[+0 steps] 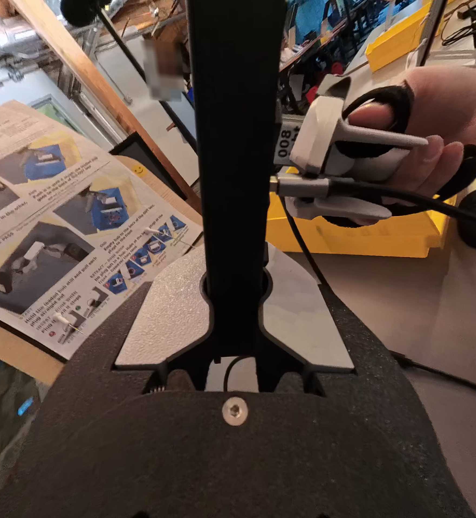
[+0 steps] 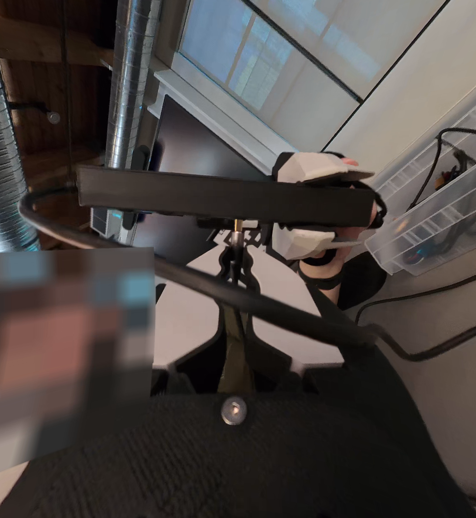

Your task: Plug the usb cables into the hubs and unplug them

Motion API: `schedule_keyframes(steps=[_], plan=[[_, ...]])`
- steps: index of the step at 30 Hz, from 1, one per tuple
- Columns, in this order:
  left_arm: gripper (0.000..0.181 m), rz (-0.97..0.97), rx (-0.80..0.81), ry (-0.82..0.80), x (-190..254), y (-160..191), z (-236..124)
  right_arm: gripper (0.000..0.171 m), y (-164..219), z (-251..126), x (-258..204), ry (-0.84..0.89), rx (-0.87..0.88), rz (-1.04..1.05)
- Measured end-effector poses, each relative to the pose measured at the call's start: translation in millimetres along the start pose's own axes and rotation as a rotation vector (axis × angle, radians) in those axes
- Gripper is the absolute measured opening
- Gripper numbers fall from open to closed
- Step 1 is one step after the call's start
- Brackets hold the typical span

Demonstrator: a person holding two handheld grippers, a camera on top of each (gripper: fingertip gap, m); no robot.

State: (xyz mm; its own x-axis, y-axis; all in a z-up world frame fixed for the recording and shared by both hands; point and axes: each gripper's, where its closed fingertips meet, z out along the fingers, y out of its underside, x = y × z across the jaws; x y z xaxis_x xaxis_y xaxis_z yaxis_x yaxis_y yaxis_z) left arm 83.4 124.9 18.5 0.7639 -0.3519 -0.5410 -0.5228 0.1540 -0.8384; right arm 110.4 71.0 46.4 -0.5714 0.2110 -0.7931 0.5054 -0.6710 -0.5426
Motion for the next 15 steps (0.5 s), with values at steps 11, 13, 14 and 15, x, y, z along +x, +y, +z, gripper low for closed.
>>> schedule_keyframes(steps=[11, 13, 14, 15], plan=[[0.027, -0.141, -0.137, -0.074, -10, 21, 10, 0.026, -21, -10, 10, 0.165, 0.123, -0.133], [0.027, -0.158, -0.149, -0.085, -11, 22, 11, 0.031, -22, -10, 9, 0.228, 0.123, -0.191], [0.029, -0.166, -0.153, -0.091, -11, 22, 11, 0.032, -23, -9, 9, 0.270, 0.119, -0.230], [0.027, -0.174, -0.155, -0.096, -11, 21, 11, 0.032, -22, -9, 10, 0.317, 0.112, -0.275]])
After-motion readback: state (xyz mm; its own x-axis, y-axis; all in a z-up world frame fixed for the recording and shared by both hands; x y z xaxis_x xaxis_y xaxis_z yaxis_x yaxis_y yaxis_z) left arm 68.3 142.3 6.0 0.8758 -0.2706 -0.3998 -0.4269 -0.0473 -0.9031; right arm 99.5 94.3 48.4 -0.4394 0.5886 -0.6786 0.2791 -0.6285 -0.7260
